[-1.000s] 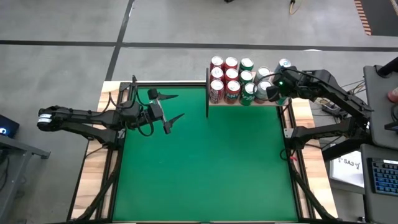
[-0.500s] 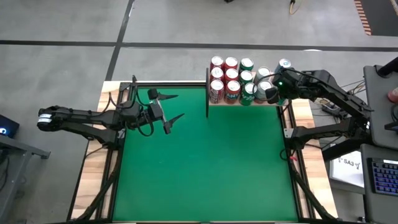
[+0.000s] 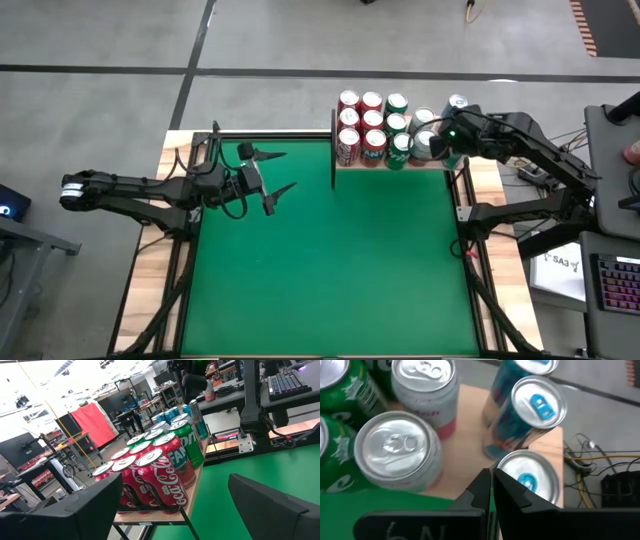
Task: Place canned beverage on shelf
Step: Put the blue soda can on the shelf aligned with the other blue soda cans
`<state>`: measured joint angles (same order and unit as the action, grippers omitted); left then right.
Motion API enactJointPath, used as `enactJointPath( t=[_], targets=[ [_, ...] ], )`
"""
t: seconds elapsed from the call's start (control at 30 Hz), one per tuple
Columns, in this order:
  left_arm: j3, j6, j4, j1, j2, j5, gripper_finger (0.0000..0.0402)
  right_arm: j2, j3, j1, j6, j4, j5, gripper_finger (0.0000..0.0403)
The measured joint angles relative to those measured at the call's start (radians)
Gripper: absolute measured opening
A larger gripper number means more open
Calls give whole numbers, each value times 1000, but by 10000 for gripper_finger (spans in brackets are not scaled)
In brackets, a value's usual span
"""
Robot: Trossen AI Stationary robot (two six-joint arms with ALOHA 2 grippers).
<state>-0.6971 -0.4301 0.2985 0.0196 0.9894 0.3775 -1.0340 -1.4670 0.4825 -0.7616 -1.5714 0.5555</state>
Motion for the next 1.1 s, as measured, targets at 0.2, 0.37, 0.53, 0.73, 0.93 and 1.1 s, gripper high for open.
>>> enactJointPath(
  t=[0.2,0.37,0.53,0.73,0.93,1.1],
  targets=[
    [0,0,0,0,0,0,347,-2,0,1,1,0,49,12],
    [0,0,0,0,0,0,347,-3,15,1,4,0,21,12],
    [0,0,0,0,0,0,347,-3,19,0,6,-1,-3,12],
    [0,0,0,0,0,0,347,0,19,0,7,2,-28,12],
    [0,-4,0,0,0,1,347,0,19,0,22,2,-41,12],
    [0,-4,0,0,0,1,347,3,19,0,50,4,-61,12]
  ],
)
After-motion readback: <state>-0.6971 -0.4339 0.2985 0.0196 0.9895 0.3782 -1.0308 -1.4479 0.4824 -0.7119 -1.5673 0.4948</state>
